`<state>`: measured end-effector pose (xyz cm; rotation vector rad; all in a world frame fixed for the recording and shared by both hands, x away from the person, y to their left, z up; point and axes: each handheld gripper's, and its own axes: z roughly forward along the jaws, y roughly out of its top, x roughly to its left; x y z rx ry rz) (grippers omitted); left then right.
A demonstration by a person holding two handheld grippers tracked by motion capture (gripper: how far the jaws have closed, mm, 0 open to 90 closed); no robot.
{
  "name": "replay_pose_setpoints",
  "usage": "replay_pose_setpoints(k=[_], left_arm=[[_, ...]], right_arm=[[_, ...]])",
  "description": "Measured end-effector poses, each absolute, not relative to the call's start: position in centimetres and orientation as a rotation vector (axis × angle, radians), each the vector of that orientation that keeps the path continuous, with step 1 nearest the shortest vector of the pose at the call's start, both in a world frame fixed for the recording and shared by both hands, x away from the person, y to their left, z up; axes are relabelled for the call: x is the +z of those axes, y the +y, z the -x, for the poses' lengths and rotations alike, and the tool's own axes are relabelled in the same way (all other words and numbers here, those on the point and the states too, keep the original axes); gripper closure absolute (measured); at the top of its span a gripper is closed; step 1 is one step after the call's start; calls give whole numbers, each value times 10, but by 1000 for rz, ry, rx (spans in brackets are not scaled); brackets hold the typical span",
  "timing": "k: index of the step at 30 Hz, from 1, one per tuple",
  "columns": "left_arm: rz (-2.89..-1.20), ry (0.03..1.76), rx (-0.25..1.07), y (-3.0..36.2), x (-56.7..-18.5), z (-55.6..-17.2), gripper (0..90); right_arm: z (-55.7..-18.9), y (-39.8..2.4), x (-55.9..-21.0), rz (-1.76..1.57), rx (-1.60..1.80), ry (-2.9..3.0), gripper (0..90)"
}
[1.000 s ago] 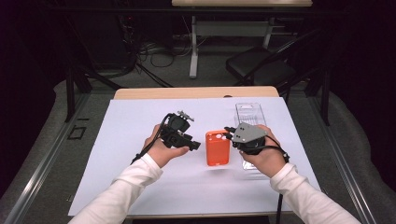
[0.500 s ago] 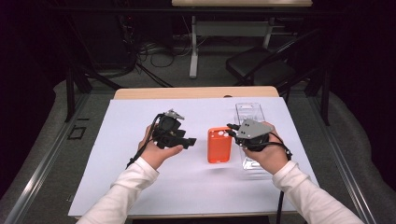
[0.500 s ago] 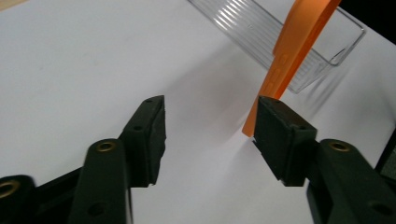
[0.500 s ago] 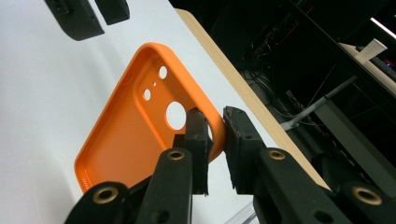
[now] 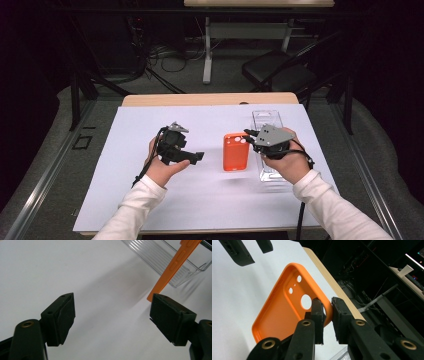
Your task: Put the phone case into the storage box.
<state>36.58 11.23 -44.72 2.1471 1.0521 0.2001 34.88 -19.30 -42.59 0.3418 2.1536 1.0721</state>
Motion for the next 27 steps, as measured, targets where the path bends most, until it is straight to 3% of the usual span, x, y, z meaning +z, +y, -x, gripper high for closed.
replay_pose_setpoints(k=[27], left_arm=[[-2069, 1120, 203, 138, -463, -354, 119]], right_arm=[[-360, -211, -403, -344, 1066, 2106, 804]])
